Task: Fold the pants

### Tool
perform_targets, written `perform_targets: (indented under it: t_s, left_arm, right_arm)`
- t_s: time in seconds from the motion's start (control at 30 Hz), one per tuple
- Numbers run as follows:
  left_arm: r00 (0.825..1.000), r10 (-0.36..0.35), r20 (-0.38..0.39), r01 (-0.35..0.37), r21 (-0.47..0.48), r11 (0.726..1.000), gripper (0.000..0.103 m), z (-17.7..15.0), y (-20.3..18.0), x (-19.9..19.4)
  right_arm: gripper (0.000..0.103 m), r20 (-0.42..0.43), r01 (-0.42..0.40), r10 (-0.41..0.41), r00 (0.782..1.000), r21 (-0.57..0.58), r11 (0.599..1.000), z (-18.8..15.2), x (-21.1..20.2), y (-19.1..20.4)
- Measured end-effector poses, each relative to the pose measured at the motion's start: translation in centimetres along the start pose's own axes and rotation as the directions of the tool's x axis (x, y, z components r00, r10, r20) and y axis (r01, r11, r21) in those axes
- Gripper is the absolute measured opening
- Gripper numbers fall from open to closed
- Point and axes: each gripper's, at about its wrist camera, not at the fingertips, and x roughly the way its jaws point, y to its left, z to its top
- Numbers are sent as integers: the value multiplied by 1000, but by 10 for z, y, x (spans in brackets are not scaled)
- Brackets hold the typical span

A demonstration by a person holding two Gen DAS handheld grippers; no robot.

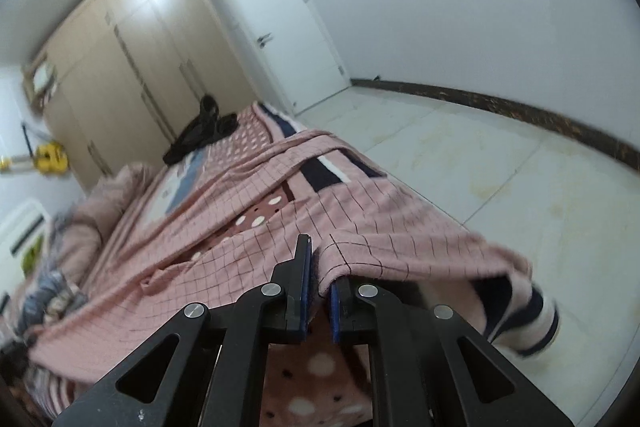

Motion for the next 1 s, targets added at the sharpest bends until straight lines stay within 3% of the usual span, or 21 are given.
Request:
perform_targets:
  t_s: [0.2,0.3,0.5,0.6,0.83,1.0]
  left_arm:
    - [999,32,-18,-29,142,989,4,45,-49,44]
    - [998,56,-36,-49,182,982,4,73,-69,80]
    - [981,165,-99,-136,251,958,4,116,-84,156]
    - [964,214,-157,-171,253,952,5,130,-76,204]
    - [931,274,-242,-211,254,944,5,140,-66,274]
    - [900,317,-299,-240,266,934,7,139,-60,317]
  right_arm:
    - [2,-111,16,-38,993,-190,982,70,64,24]
    - [2,-189,-1,-38,981,-199,980,105,106,32]
    - [2,-251,15,-71,965,-217,976,161,187,50]
    - [2,-285,32,-106,953,-252,967,176,229,65]
    - [2,-302,83,-174,937,-290,953,192,308,88]
    - [2,-337,127,-243,910,-333,935,192,364,99]
